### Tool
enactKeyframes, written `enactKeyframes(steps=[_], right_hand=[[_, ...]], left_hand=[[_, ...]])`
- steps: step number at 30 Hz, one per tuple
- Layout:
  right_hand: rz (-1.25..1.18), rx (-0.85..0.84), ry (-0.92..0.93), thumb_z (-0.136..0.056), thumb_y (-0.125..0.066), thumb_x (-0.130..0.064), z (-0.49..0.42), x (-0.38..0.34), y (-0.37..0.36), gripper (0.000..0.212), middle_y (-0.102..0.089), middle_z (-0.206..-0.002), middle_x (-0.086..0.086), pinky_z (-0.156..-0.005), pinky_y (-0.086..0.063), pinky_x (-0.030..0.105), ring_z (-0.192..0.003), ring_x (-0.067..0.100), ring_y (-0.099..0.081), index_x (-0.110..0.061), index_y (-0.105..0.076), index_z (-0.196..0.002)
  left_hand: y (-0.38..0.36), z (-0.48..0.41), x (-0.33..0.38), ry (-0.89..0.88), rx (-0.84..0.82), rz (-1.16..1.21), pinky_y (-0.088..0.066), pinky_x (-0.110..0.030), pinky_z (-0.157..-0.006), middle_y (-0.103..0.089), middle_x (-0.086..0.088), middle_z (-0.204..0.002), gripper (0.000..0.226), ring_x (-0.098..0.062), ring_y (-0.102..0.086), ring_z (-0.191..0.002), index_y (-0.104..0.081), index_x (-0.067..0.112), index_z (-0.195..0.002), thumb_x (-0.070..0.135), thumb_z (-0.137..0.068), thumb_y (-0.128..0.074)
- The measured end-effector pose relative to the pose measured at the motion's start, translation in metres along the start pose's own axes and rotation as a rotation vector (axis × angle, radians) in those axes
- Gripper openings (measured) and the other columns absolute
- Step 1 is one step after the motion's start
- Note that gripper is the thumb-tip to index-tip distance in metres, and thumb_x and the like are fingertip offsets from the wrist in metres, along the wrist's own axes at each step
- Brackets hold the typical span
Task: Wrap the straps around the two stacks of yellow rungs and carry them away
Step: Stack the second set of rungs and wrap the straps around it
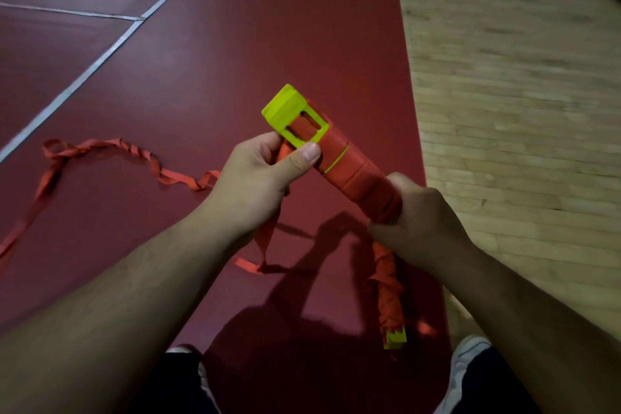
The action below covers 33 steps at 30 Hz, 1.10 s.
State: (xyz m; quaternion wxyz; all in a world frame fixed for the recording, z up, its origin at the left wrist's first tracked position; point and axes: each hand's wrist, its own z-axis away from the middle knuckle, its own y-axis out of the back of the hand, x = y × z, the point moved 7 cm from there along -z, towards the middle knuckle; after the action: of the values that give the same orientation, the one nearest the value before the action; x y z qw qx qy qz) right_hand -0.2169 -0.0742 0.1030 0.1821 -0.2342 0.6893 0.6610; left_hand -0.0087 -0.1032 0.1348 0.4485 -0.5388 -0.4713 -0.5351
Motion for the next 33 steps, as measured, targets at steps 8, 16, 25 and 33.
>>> enactKeyframes(steps=[8,16,25,33], right_hand=[[0.187,0.122,0.039,-0.076,-0.075,-0.035,-0.002,0.005,0.012,0.034,-0.052,-0.070,-0.009,-0.057,-0.045,0.034,-0.066,0.028,-0.056,-0.029,-0.049,-0.096],[0.269,0.109,-0.006,-0.080,-0.071,-0.036,0.001,0.002,0.005,0.030,-0.045,-0.064,-0.010,-0.057,-0.040,0.032,-0.067,0.030,-0.059,-0.027,-0.048,-0.096],[0.234,0.104,-0.034,-0.079,-0.070,-0.032,0.001,-0.002,0.003,0.030,-0.049,-0.066,-0.007,-0.059,-0.048,0.036,-0.072,0.036,-0.062,-0.024,-0.046,-0.095],[0.342,0.070,-0.016,-0.082,-0.069,-0.034,0.005,-0.008,-0.003,0.033,-0.047,-0.075,-0.009,-0.063,-0.050,0.037,-0.077,0.031,-0.065,-0.029,-0.040,-0.096]], left_hand=[[0.007,-0.007,0.000,-0.070,-0.150,-0.289,-0.052,-0.029,-0.084,-0.076,0.004,-0.095,0.021,-0.006,-0.065,-0.085,-0.075,0.022,-0.095,0.037,-0.080,-0.071],[-0.006,0.001,-0.019,0.148,-0.074,-0.021,-0.037,-0.023,-0.051,-0.060,0.010,-0.066,0.016,-0.015,-0.045,-0.057,-0.059,0.015,-0.088,0.028,-0.098,-0.060],[-0.004,0.001,-0.010,0.079,0.014,-0.018,-0.040,-0.020,-0.054,-0.050,0.010,-0.058,0.021,-0.009,-0.042,-0.052,-0.058,0.015,-0.079,0.025,-0.095,-0.066],[-0.007,0.008,-0.015,0.201,0.067,-0.111,-0.027,-0.023,-0.045,-0.037,0.009,-0.049,0.049,-0.012,-0.030,-0.044,-0.051,0.021,-0.062,0.066,-0.076,-0.066]])
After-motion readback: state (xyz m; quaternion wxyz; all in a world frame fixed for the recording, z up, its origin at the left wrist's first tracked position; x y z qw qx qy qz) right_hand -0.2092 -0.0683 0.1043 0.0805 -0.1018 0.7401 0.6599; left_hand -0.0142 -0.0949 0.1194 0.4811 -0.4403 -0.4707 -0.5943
